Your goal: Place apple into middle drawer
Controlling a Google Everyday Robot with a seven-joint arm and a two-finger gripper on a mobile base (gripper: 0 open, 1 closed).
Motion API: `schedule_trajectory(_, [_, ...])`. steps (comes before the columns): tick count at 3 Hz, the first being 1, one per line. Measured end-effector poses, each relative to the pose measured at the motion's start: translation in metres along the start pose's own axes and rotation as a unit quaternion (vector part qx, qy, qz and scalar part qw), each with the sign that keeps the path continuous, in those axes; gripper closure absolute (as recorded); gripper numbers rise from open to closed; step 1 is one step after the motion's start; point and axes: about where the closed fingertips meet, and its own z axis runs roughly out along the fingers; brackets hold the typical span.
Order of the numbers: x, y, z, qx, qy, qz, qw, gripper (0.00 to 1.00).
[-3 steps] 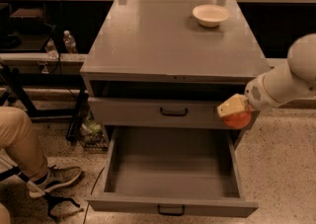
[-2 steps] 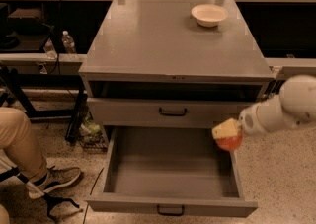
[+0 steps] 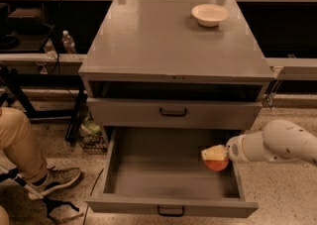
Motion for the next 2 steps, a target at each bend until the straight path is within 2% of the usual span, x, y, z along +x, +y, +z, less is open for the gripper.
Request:
schedule_trajectory(1, [0.01,-0.002,0.04,-0.001,0.01,-0.005,0.9999,0.89])
schedule_trajectory(2, [0.018,-0.001,0.074,0.0,0.027,-0.01,0.9996,0.74])
